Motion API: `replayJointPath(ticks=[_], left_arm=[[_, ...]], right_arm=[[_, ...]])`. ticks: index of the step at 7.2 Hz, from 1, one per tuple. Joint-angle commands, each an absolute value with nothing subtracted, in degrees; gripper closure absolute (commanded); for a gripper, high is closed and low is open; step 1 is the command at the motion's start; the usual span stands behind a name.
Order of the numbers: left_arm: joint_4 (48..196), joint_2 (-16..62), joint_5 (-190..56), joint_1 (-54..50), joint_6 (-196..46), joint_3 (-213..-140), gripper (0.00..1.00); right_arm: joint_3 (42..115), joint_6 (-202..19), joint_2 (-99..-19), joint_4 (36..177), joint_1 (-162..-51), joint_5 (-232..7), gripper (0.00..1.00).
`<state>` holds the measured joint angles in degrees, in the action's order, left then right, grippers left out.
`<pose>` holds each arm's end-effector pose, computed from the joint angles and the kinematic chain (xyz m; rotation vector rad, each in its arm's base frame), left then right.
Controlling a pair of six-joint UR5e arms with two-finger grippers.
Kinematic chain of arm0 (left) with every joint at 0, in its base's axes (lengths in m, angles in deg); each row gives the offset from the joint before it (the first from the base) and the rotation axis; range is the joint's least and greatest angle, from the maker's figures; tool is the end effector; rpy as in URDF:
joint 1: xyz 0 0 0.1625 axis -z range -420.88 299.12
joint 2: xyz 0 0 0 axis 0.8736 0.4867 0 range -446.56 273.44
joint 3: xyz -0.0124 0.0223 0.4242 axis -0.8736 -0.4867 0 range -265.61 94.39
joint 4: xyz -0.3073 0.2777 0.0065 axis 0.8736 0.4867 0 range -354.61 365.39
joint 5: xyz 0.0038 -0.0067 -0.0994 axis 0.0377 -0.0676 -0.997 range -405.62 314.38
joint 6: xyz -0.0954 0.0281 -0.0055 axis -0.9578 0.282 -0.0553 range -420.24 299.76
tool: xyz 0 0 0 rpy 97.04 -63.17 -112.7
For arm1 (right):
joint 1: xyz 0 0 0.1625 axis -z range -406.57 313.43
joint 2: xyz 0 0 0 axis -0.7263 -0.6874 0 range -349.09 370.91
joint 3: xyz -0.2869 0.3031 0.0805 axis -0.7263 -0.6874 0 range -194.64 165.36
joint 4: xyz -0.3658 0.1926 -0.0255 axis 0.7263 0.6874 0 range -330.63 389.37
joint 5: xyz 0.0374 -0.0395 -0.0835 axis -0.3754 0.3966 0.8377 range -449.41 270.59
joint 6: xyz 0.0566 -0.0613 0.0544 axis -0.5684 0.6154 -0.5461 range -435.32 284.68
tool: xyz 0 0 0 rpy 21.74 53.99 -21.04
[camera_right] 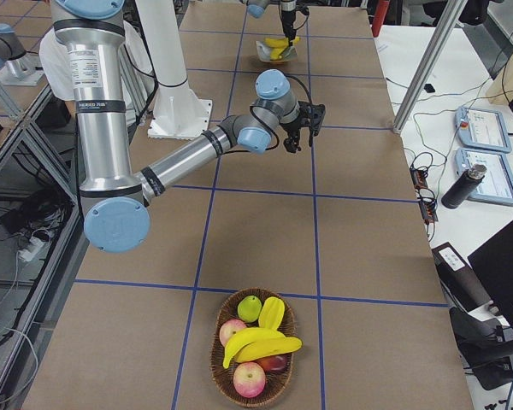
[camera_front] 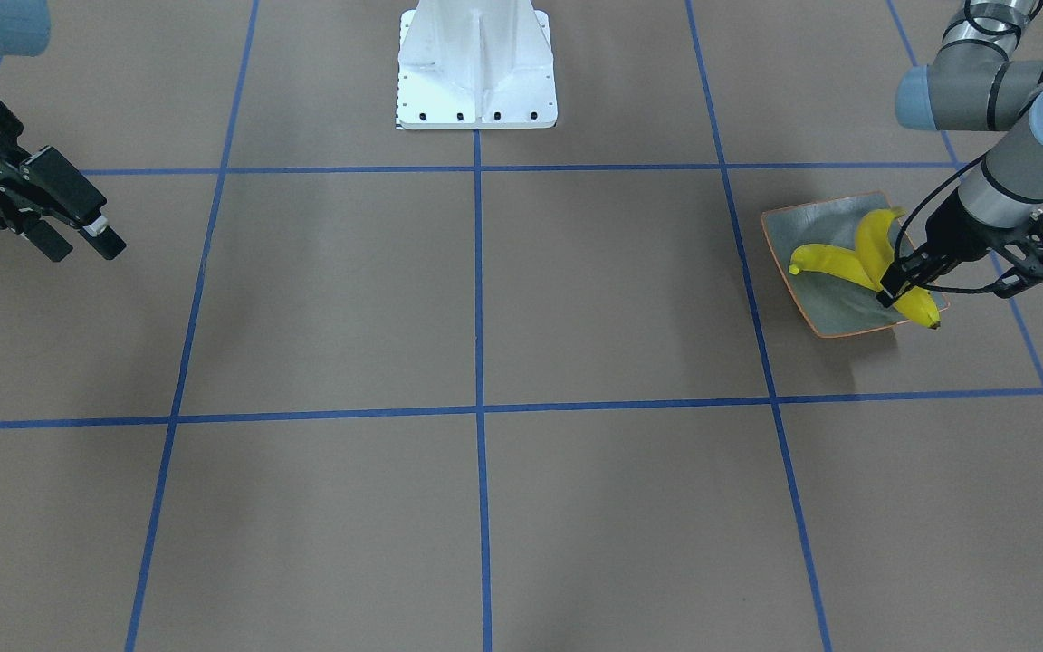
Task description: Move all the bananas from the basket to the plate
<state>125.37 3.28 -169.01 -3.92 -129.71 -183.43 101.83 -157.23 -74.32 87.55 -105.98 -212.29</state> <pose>0.2163 -0.4763 0.5402 -0.0390 0.8538 -0.4056 -0.1814 -0.4624 0.3318 0.1675 -1.1815 0.4730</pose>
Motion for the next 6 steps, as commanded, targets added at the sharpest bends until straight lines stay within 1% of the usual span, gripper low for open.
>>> replayJointPath(ticks=[1, 6], left_arm=[[125.36, 3.35, -169.10, -3.92, -127.57, -183.08, 0.01], [125.27, 3.53, -173.29, -3.66, -127.65, -185.18, 0.01]], right_arm=[[101.82, -157.23, -74.25, 87.47, -106.07, -212.29, 0.00], [101.99, -157.23, -74.25, 87.47, -106.34, -212.29, 0.00]])
